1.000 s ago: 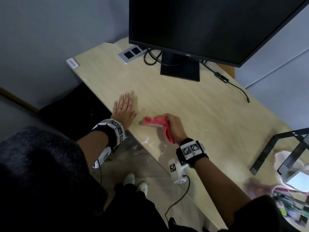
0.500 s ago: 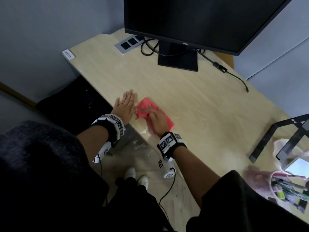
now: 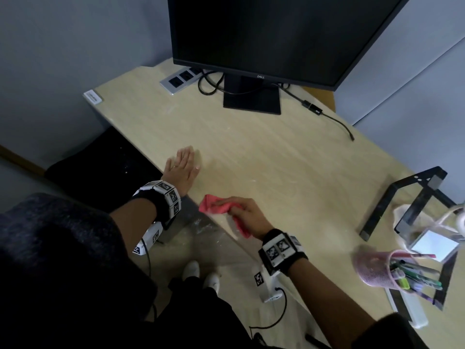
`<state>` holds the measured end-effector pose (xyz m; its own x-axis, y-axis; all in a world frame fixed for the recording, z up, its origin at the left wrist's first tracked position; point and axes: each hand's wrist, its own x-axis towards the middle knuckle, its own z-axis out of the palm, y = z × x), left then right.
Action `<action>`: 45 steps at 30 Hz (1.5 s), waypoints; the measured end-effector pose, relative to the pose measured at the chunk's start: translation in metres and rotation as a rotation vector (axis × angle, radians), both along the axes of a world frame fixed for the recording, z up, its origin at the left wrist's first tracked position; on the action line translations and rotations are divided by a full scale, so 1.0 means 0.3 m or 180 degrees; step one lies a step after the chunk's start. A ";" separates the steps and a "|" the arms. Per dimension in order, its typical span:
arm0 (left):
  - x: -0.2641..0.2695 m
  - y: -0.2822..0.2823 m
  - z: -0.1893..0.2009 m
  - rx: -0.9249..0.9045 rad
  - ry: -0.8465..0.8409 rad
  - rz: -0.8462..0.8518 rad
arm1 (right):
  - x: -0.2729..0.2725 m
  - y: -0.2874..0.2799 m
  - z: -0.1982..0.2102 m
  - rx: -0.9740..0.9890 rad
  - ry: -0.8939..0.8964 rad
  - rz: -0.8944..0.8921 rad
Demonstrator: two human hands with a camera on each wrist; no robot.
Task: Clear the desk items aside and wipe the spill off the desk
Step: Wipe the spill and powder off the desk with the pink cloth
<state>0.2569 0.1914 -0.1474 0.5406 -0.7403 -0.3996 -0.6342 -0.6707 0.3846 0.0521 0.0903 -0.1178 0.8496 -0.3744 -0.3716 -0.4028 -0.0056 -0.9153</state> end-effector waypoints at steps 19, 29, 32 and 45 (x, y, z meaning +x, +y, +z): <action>-0.055 -0.005 -0.085 0.0171 -0.0754 -0.0208 | 0.049 0.148 -0.132 -0.0757 -0.0386 -0.0648; -0.038 -0.023 -0.066 0.0265 -0.0392 -0.0227 | -0.084 0.181 -0.104 -0.0360 -0.0319 0.0591; -0.044 -0.012 -0.074 0.0159 -0.0628 -0.0251 | -0.154 0.147 -0.057 0.0147 -0.0282 -0.0008; -0.143 -0.015 -0.106 -0.0018 -0.0950 -0.0536 | -0.177 0.171 -0.141 -0.1217 -0.0020 -0.1810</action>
<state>0.2141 0.1868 -0.1792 0.5032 -0.8308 -0.2378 -0.8210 -0.5455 0.1687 -0.0010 0.1415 -0.1602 0.4837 -0.8669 -0.1202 -0.4336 -0.1180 -0.8933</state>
